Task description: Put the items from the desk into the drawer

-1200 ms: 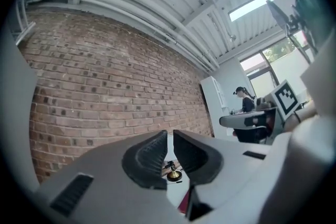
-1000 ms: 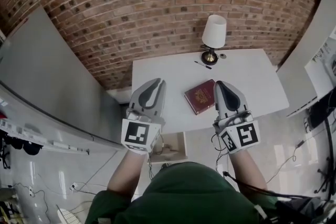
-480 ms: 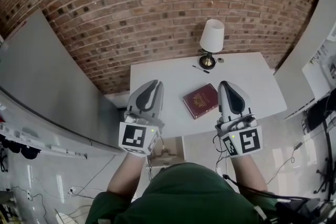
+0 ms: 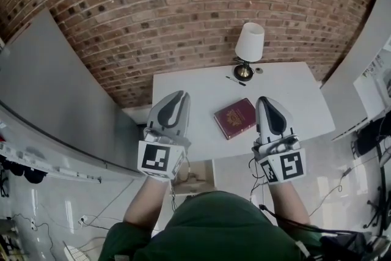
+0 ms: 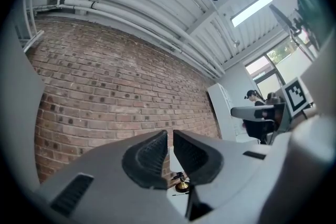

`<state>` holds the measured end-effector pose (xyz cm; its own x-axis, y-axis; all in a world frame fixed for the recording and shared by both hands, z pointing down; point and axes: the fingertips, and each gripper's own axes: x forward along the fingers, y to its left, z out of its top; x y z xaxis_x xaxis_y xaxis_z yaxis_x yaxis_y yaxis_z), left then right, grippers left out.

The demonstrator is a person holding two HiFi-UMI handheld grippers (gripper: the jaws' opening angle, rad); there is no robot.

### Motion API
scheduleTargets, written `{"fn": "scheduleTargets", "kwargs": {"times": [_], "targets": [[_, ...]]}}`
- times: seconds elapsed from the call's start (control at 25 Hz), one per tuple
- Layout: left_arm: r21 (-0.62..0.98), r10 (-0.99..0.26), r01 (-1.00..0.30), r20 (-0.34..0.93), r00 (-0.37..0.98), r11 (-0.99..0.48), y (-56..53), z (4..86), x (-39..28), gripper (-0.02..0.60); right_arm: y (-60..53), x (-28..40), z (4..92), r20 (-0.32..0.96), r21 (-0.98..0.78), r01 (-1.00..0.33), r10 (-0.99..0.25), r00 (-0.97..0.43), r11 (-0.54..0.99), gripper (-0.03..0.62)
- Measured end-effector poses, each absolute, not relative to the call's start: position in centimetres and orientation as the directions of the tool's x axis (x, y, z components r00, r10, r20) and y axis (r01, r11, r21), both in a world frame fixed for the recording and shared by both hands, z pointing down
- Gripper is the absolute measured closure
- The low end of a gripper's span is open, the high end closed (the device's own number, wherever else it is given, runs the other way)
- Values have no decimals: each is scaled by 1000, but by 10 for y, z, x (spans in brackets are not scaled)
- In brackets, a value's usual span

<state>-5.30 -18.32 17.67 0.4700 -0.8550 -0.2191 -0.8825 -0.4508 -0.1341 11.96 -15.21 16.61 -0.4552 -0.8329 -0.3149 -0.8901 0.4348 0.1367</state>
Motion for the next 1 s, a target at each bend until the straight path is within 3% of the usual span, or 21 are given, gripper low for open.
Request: {"fn": "scheduleTargets", "kwargs": {"times": [1.0], "targets": [[-116, -869, -895, -215, 445, -430, -175, 179, -70, 548, -136, 123, 153, -366, 121, -897, -821, -439, 426, 591]]}}
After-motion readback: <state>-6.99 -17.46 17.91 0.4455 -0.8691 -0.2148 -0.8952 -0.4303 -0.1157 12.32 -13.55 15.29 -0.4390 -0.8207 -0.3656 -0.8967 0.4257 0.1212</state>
